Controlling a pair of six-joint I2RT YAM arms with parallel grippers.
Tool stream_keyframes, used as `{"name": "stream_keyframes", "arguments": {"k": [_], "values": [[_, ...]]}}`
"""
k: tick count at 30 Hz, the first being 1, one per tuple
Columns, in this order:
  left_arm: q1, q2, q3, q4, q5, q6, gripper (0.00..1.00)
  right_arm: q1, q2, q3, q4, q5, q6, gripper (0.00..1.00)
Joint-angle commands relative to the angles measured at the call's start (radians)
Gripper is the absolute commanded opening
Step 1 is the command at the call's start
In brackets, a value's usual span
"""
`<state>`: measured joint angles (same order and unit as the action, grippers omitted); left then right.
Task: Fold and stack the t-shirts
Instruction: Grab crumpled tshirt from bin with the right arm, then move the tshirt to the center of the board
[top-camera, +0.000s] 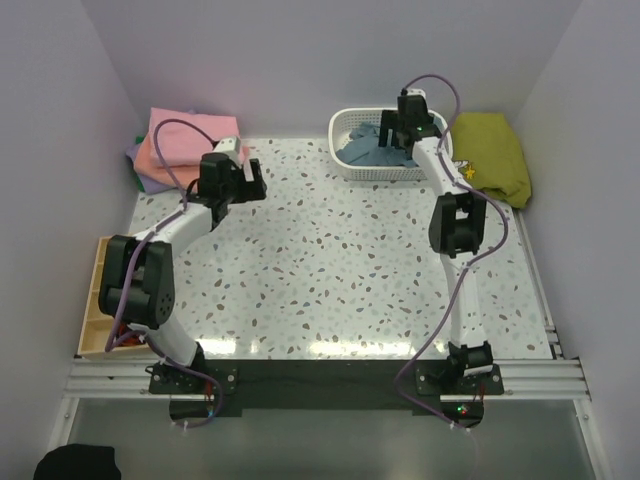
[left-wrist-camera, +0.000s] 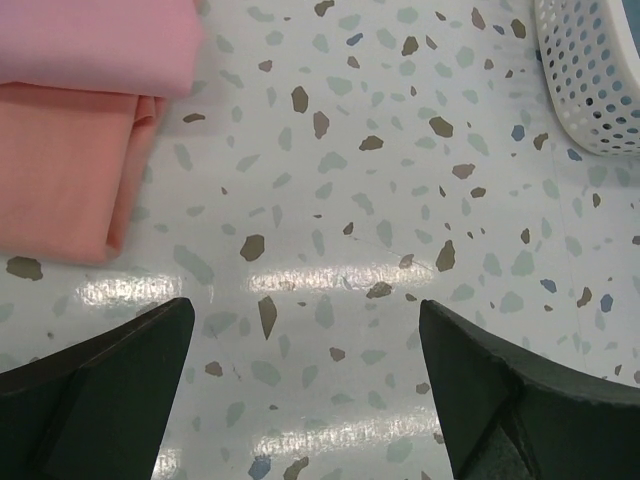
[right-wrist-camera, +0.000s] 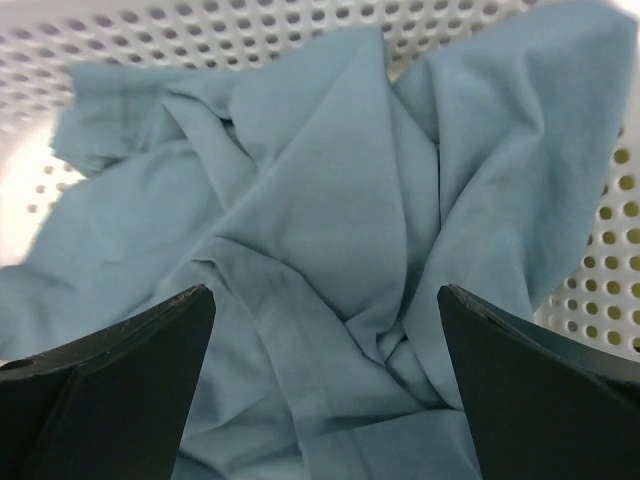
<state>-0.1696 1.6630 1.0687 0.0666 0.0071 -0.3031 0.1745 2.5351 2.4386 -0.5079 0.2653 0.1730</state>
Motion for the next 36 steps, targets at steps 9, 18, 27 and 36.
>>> {"name": "stream_keyframes", "arguments": {"k": [9, 18, 27, 36], "values": [[0.005, -0.016, -0.029, 0.130, 0.152, -0.031, 1.00, -0.038, 0.079, 0.059, 0.020, 0.029, -0.009, 0.45], [0.005, -0.072, -0.073, 0.185, 0.201, -0.050, 1.00, -0.036, -0.173, -0.069, 0.192, -0.043, 0.008, 0.00], [0.004, -0.161, -0.110, 0.194, 0.257, -0.074, 0.98, 0.034, -0.546, -0.152, 0.166, -0.104, 0.022, 0.00], [-0.007, -0.360, -0.265, 0.208, 0.249, -0.125, 0.93, 0.212, -1.105, -0.632, 0.230, -0.225, 0.029, 0.00]]}}
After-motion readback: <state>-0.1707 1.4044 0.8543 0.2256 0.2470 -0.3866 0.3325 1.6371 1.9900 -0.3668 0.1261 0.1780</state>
